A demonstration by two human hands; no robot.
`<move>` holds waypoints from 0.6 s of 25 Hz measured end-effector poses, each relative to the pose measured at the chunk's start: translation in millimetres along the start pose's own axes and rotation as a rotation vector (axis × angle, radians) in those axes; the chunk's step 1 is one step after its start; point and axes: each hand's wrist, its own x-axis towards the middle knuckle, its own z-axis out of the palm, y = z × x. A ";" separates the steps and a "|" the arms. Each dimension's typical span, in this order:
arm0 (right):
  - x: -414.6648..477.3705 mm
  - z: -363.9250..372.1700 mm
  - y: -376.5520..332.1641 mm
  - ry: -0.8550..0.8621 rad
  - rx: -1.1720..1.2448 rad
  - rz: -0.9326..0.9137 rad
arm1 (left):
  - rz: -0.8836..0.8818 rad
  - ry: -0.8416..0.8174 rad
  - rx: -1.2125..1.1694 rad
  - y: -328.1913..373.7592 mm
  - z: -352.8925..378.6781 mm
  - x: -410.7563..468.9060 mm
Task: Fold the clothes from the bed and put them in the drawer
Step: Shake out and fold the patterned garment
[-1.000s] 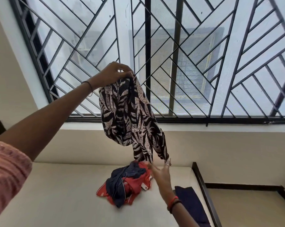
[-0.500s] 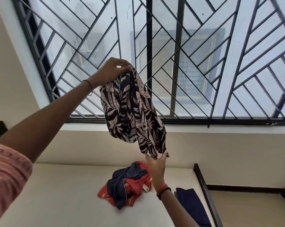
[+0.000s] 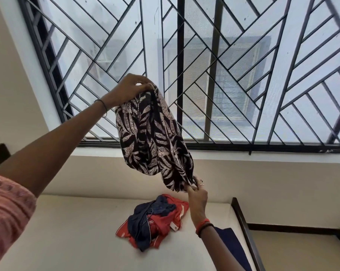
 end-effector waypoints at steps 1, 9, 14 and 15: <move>4.7 -10.6 2.9 -0.019 0.062 -0.007 | -0.009 -0.010 0.015 -7.2 -1.9 -2.6; 63.1 -117.5 -4.3 -0.035 -0.496 -0.158 | -0.154 -0.192 0.193 -85.3 16.9 -56.4; 104.0 -171.4 -35.5 -0.062 -0.569 -0.175 | -0.263 -0.257 0.181 -123.7 53.3 -90.9; 102.3 -177.9 -46.5 -0.114 -0.414 -0.147 | -0.274 -0.252 0.138 -126.3 59.3 -96.0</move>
